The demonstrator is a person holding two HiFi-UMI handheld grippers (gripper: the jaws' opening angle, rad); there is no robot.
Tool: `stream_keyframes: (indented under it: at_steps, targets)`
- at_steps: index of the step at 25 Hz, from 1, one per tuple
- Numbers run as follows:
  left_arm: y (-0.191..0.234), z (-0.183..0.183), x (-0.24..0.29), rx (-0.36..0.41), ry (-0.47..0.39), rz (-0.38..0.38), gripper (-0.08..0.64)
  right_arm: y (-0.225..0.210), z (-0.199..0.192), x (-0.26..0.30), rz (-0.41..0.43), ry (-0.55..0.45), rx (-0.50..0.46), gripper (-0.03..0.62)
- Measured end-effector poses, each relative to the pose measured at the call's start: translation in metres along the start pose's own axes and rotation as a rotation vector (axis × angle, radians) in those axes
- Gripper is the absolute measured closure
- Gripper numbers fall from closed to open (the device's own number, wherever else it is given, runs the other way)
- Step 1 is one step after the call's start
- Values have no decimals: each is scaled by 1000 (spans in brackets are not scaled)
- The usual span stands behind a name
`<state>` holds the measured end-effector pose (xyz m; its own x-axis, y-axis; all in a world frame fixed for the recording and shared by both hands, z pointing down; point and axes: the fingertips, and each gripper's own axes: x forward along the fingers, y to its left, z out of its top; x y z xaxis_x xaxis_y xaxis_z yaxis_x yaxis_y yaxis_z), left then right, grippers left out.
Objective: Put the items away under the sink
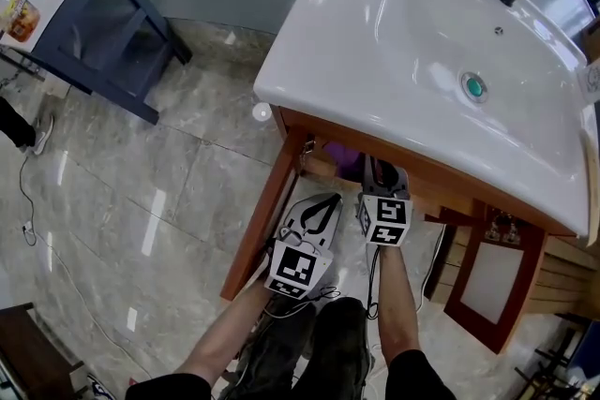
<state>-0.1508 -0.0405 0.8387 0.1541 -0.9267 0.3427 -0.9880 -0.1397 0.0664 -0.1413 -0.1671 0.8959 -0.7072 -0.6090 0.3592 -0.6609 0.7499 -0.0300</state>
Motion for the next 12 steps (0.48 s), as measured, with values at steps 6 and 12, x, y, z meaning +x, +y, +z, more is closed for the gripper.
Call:
stream_keyframes:
  at_steps: [6,12]
  targets:
    - [-4,2,-9,11,-1,4,552,-10,6,-3,-12,5,-7,429]
    - [-14,12,-18,25,-9,-13,552,-14,8,-23,-27,22,17,329]
